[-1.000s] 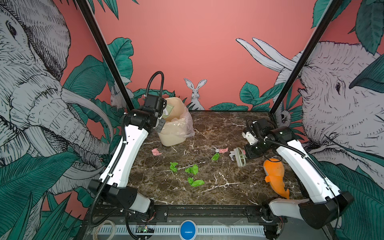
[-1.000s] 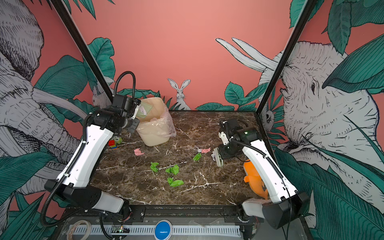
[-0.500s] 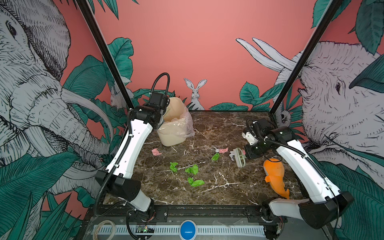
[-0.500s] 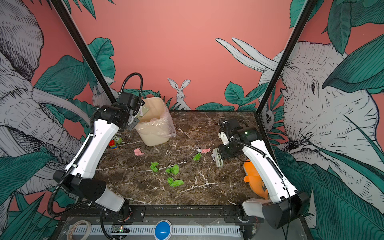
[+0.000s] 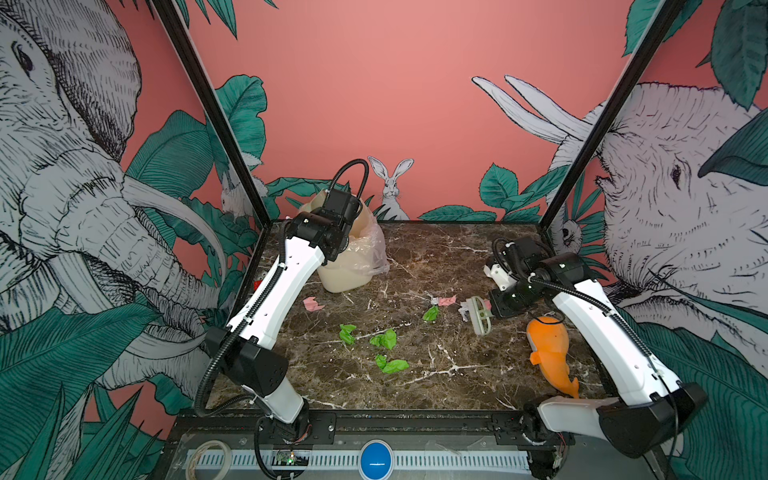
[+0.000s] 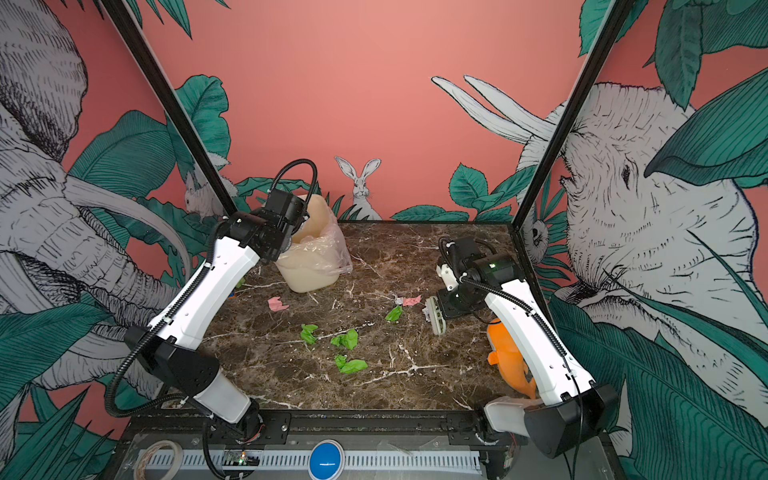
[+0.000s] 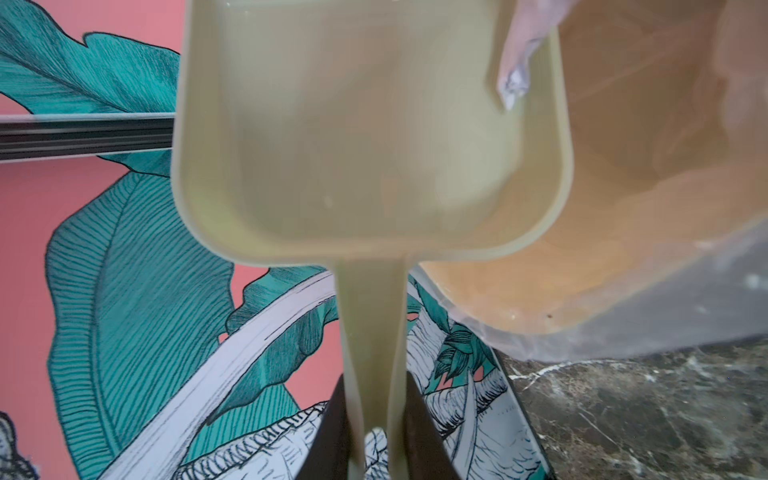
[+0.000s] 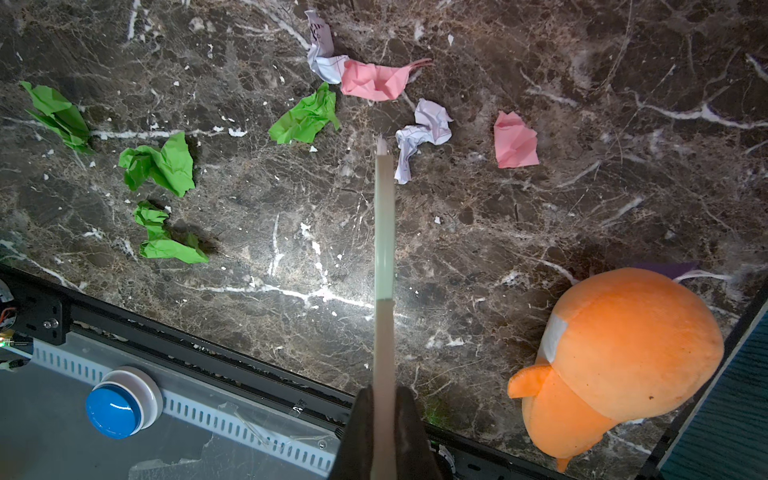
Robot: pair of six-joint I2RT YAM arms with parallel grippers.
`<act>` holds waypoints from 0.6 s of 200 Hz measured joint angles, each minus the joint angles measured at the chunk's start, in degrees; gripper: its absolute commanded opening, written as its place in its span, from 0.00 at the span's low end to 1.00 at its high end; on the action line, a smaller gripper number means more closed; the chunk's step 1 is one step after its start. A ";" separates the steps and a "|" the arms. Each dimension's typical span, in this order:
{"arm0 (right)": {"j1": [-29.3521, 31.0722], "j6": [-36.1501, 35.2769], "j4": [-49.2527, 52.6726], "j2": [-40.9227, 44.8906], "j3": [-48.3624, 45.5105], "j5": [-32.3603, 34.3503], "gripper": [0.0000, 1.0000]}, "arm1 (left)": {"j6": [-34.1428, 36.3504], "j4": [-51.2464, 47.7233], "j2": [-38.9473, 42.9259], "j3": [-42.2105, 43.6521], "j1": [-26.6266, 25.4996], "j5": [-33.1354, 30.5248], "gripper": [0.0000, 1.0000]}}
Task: Sweep away the paper scraps from the table
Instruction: 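Tip the dustpan over the bin with the left gripper to empty the scrap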
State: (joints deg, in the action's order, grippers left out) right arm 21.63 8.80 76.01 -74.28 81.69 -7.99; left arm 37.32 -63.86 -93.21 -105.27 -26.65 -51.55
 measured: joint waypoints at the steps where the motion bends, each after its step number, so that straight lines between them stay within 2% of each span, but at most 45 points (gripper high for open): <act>1: 0.00 -0.02 0.00 0.00 0.00 0.00 0.00 | 0.07 0.09 0.00 0.09 -0.02 -0.11 0.00; 64: 0.00 -0.24 0.13 0.00 0.00 0.02 0.00 | 5.92 5.03 0.15 3.76 -1.18 -5.40 0.00; 120: 0.00 -0.24 0.07 0.00 0.00 -0.22 0.00 | 5.18 5.55 0.66 4.90 -1.29 -5.73 0.00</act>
State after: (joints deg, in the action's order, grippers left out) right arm 21.63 8.56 76.07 -74.28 81.69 -8.21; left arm 42.50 -58.30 -92.55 -100.38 -27.94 -57.28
